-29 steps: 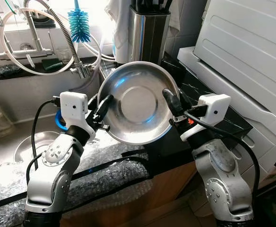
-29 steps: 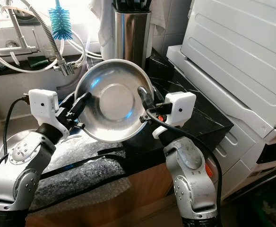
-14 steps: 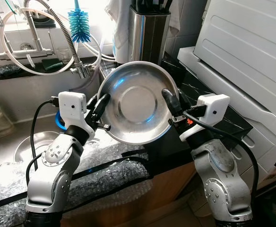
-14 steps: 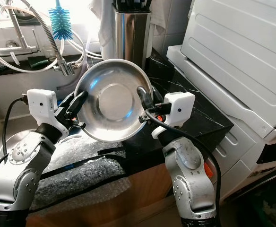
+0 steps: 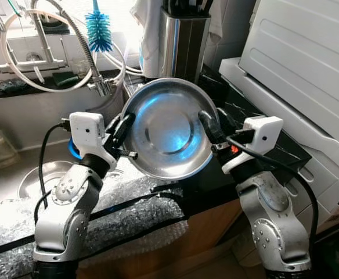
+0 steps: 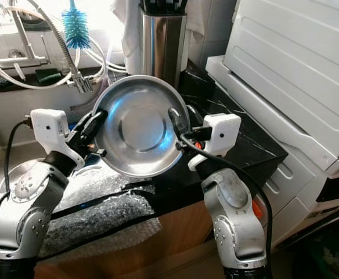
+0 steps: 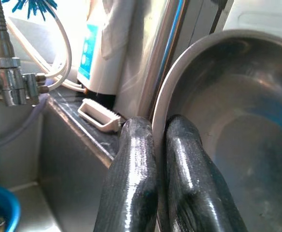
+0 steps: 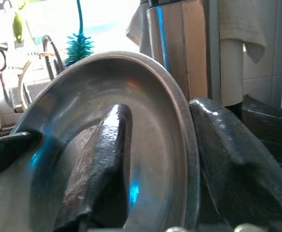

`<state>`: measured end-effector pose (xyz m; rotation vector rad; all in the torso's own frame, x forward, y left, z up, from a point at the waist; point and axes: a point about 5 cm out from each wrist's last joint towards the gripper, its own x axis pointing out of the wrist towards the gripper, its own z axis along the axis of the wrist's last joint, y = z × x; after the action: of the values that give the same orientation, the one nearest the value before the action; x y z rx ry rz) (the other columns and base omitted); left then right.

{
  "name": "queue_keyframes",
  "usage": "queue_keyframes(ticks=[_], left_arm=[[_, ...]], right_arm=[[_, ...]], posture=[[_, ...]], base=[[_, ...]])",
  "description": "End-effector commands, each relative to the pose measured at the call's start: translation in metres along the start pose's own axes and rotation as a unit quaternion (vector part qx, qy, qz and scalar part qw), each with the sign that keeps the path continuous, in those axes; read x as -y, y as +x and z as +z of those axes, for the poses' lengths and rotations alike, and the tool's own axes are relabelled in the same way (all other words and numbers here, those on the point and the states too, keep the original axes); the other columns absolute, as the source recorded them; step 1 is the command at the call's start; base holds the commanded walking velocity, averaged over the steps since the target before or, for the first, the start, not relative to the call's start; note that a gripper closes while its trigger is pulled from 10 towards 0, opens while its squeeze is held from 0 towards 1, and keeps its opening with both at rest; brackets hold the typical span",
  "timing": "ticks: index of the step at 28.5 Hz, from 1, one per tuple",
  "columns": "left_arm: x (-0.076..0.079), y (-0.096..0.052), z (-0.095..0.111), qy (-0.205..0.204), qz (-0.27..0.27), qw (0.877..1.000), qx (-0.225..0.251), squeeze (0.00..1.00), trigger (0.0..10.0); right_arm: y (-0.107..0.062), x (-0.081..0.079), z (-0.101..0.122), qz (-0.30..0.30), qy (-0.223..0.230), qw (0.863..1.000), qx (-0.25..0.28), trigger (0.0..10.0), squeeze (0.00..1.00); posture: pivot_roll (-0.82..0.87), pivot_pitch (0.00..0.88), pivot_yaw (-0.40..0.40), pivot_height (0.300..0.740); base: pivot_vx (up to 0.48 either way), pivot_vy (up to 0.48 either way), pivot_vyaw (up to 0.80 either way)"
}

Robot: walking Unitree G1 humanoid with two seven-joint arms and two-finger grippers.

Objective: Kitchen organization

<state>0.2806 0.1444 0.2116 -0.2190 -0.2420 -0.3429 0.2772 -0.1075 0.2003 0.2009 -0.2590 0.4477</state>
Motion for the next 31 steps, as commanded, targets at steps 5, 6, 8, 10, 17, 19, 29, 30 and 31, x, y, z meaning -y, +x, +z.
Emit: queue_keyframes(ticks=[5,6,8,10,17,19,29,30,31], left_arm=[[-0.026,0.004,0.025,-0.074,0.113,0.988,0.081,0.0,0.0],[-0.03,0.004,0.028,-0.082,0.133,0.983,0.095,0.0,0.0],[-0.037,0.002,0.034,-0.091,0.163,0.975,0.118,0.0,0.0],[-0.039,0.002,0.036,-0.093,0.175,0.972,0.127,0.0,0.0],[-0.058,-0.005,0.056,0.049,0.245,0.957,0.146,0.0,0.0],[-0.063,-0.007,0.05,0.091,0.25,0.956,0.121,0.0,0.0],[-0.081,-0.02,0.037,0.2,0.269,0.939,0.068,0.0,10.0],[-0.085,-0.022,0.035,0.212,0.27,0.937,0.058,0.0,10.0],[-0.086,-0.023,0.034,0.21,0.273,0.937,0.055,0.0,10.0]], right_arm=[[0.002,-0.006,0.002,0.021,0.003,1.0,0.002,10.0,1.0],[0.002,-0.006,0.002,0.021,0.002,1.0,0.002,10.0,1.0],[0.002,-0.006,0.002,0.021,0.0,1.0,0.001,10.0,0.76],[0.002,-0.006,0.002,0.021,-0.001,1.0,0.001,10.0,0.76],[0.001,-0.002,0.003,0.006,-0.009,1.0,0.003,10.0,0.0],[0.0,0.0,0.004,-0.004,-0.013,1.0,0.008,10.0,0.0],[-0.014,0.018,0.001,-0.07,-0.069,0.995,0.001,10.0,0.0],[-0.018,0.022,0.001,-0.083,-0.087,0.993,-0.001,10.0,0.0],[-0.02,0.023,0.001,-0.089,-0.094,0.992,0.0,10.0,0.0]], posture=[[-0.03,0.0,-0.074,0.727],[-0.04,0.0,-0.073,0.727],[-0.04,0.0,-0.075,0.727],[-0.04,0.0,-0.075,0.727],[-0.04,0.0,-0.073,0.727],[-0.04,0.0,-0.073,0.727],[-0.04,0.0,-0.071,0.727],[-0.04,0.0,-0.071,0.727],[-0.04,0.0,-0.071,0.727]], base=[[0.0,0.0,0.0],[0.0,0.0,0.0],[0.0,0.0,0.0],[0.0,0.0,0.0],[0.0,0.0,0.0],[0.0,0.0,0.0],[0.0,0.0,0.0],[0.0,0.0,0.0],[0.0,0.0,0.0]])
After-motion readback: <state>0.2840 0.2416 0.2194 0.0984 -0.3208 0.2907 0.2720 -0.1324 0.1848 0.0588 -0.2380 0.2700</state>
